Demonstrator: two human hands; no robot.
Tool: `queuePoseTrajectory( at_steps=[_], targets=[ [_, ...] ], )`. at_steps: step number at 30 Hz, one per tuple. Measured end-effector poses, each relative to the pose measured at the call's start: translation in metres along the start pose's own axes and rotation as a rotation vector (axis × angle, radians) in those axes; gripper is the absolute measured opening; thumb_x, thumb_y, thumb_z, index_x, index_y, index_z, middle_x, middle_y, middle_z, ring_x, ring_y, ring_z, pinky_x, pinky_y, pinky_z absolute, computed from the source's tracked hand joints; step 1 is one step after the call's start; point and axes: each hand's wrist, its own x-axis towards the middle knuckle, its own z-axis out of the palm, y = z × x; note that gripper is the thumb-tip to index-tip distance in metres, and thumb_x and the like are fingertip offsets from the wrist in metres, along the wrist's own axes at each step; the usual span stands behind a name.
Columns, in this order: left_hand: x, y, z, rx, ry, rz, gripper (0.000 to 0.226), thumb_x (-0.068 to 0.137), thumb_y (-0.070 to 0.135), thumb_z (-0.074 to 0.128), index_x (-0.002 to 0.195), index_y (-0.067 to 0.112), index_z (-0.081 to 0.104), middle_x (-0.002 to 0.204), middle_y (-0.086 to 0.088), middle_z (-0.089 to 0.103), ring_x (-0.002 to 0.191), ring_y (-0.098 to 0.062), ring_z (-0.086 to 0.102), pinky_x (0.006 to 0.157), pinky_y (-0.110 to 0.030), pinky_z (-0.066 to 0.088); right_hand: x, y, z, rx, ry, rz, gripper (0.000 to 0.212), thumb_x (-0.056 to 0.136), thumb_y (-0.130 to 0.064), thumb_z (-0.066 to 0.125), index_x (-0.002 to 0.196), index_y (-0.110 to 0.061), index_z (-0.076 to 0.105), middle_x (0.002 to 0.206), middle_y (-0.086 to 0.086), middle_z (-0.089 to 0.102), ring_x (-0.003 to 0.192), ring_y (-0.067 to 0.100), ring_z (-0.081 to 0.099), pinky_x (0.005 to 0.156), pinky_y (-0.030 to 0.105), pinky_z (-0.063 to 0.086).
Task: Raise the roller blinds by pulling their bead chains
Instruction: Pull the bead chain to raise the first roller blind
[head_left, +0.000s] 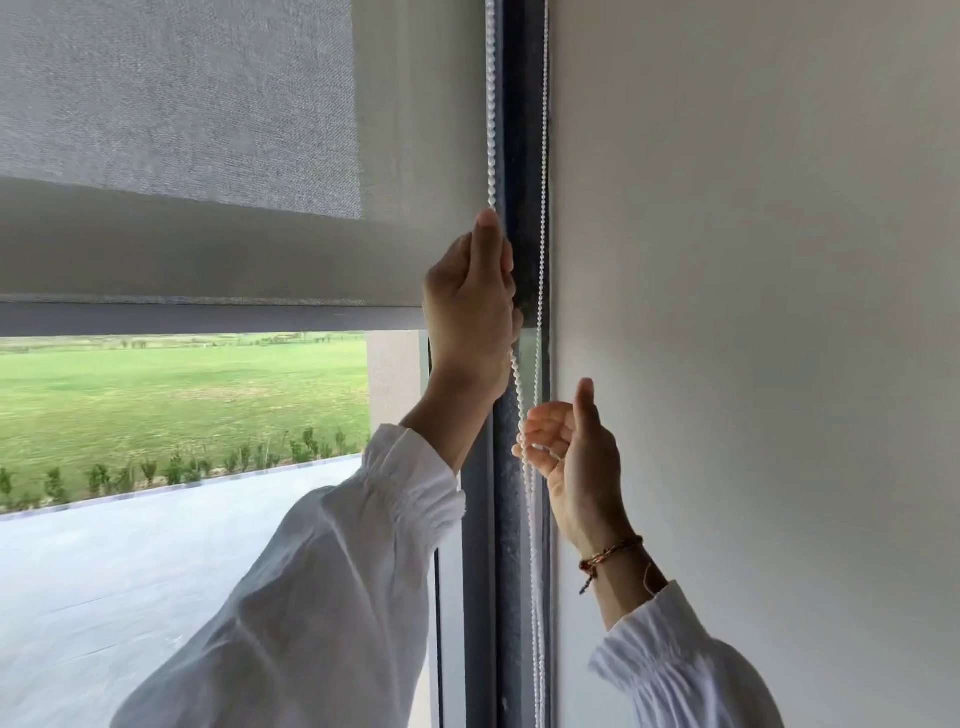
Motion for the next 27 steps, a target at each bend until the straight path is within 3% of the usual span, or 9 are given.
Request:
queuePoseTrajectory(
  at_steps=[6,12,18,23,27],
  targets=[
    [-0.028,-0.032,-0.018,0.190,-0.023,0.051,0.049,0.097,0.025,0.040,0.048,0.025,0.042,0.036,0.011,0.033,0.032,-0.003,0.025,0.039,-0.018,0.020,0.013,-0.039,0.020,0.057,-0.075,-0.024,0.050,0.094,-0.047,0.032,0.077,-0.010,0.062,0.074,0.006,0.066,0.068,0.013,0.065,0.065,0.026,0.050],
    [-0.060,-0.052,-0.032,0.200,-0.012,-0.017,0.044,0.091,0.033,0.044,0.048,0.027,0.038,0.040,0.012,0.031,0.037,-0.005,0.022,0.043,-0.025,0.017,0.016,-0.069,0.047,0.155,-0.221,-0.037,0.041,0.094,-0.040,0.040,0.081,-0.008,0.062,0.077,0.008,0.065,0.075,0.018,0.064,0.076,0.031,0.055],
    [-0.074,-0.052,-0.036,0.278,-0.034,0.035,0.041,0.085,0.043,0.044,0.047,0.031,0.040,0.039,0.010,0.033,0.039,-0.006,0.024,0.046,-0.025,0.019,0.018,-0.104,0.075,0.108,-0.318,-0.058,0.034,0.094,-0.040,0.040,0.092,-0.012,0.059,0.083,0.005,0.066,0.067,0.013,0.068,0.059,0.025,0.055],
    [-0.070,-0.050,-0.041,0.366,-0.014,0.069,0.041,0.090,0.039,0.043,0.049,0.030,0.039,0.041,0.010,0.034,0.041,-0.009,0.026,0.047,-0.025,0.022,0.025,-0.133,0.083,0.024,-0.377,-0.081,0.032,0.093,-0.042,0.041,0.089,-0.015,0.057,0.077,0.001,0.069,0.062,0.014,0.068,0.052,0.022,0.051],
    [-0.069,-0.049,-0.039,0.405,-0.020,0.079,0.043,0.092,0.034,0.041,0.050,0.029,0.039,0.041,0.009,0.035,0.041,-0.007,0.028,0.046,-0.023,0.023,0.028,-0.138,0.089,0.071,-0.359,-0.061,0.031,0.097,-0.031,0.039,0.083,-0.011,0.059,0.051,-0.006,0.048,0.035,0.004,0.036,0.037,0.017,0.027]
  ],
)
